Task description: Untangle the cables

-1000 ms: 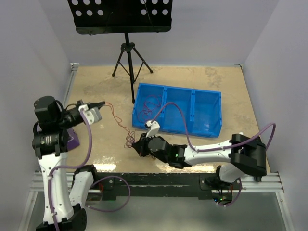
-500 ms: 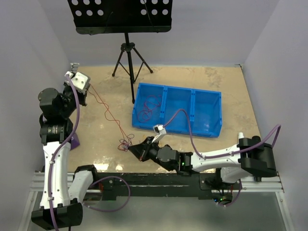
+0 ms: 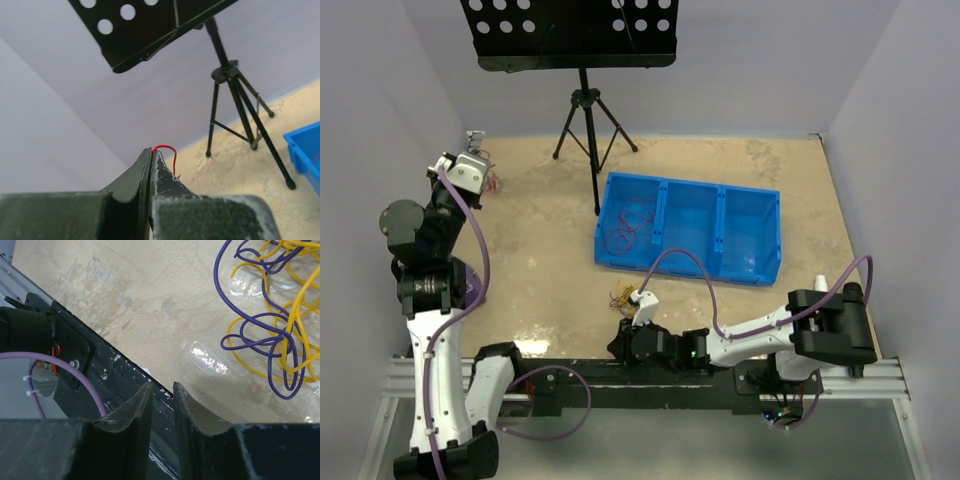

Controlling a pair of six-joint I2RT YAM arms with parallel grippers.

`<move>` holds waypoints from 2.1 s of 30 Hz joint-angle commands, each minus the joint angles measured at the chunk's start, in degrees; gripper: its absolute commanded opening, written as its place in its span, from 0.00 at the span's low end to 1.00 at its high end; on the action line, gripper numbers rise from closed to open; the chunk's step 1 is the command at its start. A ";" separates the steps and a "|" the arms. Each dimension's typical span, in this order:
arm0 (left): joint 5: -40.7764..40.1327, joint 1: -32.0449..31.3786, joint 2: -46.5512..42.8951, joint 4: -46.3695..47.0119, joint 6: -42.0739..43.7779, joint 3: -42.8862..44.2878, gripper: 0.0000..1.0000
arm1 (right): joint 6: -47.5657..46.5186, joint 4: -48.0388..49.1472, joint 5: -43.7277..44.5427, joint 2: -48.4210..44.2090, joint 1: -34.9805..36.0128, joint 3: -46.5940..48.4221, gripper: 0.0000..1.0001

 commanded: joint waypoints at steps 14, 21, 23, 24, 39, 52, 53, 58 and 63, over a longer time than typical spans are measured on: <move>24.68 0.11 -4.28 -11.98 5.44 2.59 0.00 | -12.28 -8.28 6.98 0.31 -2.60 20.14 0.58; 26.19 0.20 -2.96 -12.59 4.91 4.35 0.00 | -11.67 -6.78 6.37 4.71 -4.19 17.94 0.57; 26.36 0.11 -2.96 -12.77 5.26 4.26 0.00 | -11.50 -6.78 6.28 6.29 -4.19 17.76 0.57; 26.27 0.11 -3.14 -12.77 5.52 4.17 0.00 | -11.32 -6.96 6.11 7.08 -4.19 17.76 0.56; 26.36 0.11 -3.75 -16.11 10.18 2.77 0.00 | -13.25 -6.43 5.66 13.94 -4.10 21.36 0.57; 25.93 0.20 -3.93 -17.60 12.12 2.33 0.00 | -20.98 -4.50 9.70 24.83 -7.44 34.54 0.67; 25.40 0.11 -3.84 -17.69 12.12 2.24 0.00 | -21.60 -3.80 10.32 25.71 -7.61 35.25 0.68; 23.55 0.20 -3.05 -18.48 12.46 2.33 0.00 | -23.45 -3.53 12.52 31.77 -8.93 41.40 0.68; 23.81 0.11 -3.66 -19.19 13.61 1.54 0.00 | -24.33 -2.21 11.20 36.78 -11.04 46.32 0.67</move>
